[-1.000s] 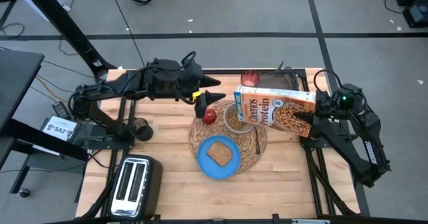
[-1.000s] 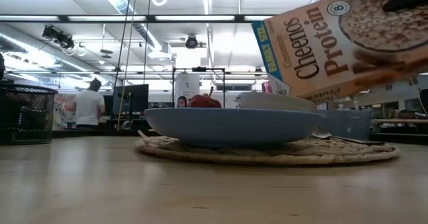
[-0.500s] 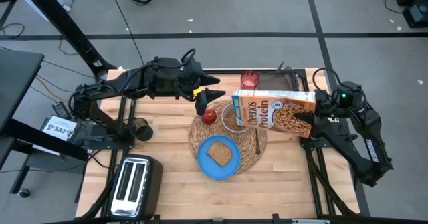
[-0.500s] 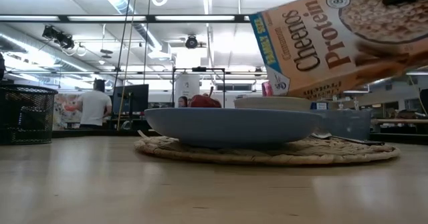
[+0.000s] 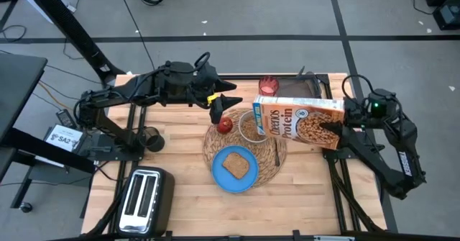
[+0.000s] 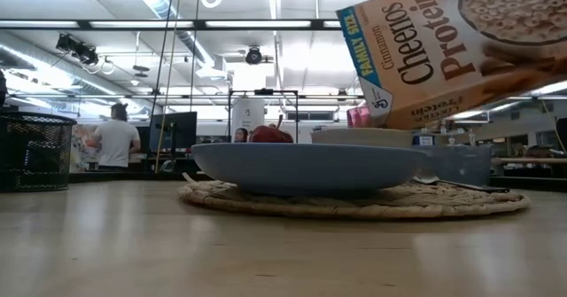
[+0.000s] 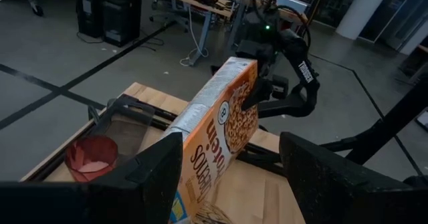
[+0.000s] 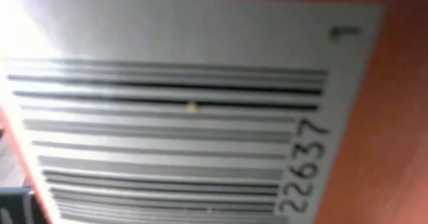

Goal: Arrange a breakfast setting
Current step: Pour the cereals from the cereal box into the white bowl

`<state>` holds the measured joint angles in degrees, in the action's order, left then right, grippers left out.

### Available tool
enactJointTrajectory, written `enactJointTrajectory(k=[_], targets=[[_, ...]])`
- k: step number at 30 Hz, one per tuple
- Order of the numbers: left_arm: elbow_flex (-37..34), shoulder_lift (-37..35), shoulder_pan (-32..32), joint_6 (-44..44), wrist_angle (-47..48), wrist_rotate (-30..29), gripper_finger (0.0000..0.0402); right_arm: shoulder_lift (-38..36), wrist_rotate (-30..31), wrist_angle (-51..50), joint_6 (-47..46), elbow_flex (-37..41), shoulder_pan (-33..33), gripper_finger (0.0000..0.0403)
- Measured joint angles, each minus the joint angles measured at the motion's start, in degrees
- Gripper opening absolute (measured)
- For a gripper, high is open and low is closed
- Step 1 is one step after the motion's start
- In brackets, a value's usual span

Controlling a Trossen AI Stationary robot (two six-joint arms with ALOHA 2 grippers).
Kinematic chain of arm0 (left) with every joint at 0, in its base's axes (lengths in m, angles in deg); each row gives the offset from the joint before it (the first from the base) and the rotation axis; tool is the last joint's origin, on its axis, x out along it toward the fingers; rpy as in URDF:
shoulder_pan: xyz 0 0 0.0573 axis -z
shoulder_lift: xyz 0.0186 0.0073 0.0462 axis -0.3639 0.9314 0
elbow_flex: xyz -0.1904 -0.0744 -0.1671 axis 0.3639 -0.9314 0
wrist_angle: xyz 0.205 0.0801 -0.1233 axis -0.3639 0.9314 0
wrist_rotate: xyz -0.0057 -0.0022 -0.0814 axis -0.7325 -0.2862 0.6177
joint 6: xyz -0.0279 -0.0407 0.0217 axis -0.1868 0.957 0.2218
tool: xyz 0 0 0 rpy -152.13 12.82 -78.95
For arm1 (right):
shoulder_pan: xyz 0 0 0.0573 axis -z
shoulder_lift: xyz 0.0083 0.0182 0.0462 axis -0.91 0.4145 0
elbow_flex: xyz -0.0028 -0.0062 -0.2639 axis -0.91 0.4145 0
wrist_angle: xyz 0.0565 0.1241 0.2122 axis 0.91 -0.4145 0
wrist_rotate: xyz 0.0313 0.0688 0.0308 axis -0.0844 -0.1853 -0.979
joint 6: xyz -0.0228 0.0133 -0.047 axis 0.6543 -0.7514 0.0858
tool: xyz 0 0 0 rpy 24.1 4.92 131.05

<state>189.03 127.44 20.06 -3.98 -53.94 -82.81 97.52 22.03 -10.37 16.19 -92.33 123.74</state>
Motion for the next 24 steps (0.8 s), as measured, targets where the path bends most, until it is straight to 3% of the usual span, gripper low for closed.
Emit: enactJointTrajectory(k=[13, 24], targets=[[0.0, 0.0, 0.0, -2.2, -8.6, 0.0, 0.0254, -0.2, 2.4, -1.3, -2.3, -0.6, -0.9, 0.024], [0.0, -2.1, -0.9, -4.5, -12.1, 0.0, 0.0254, -6.0, 3.0, -1.0, -6.3, 1.0, -0.8, 0.024]])
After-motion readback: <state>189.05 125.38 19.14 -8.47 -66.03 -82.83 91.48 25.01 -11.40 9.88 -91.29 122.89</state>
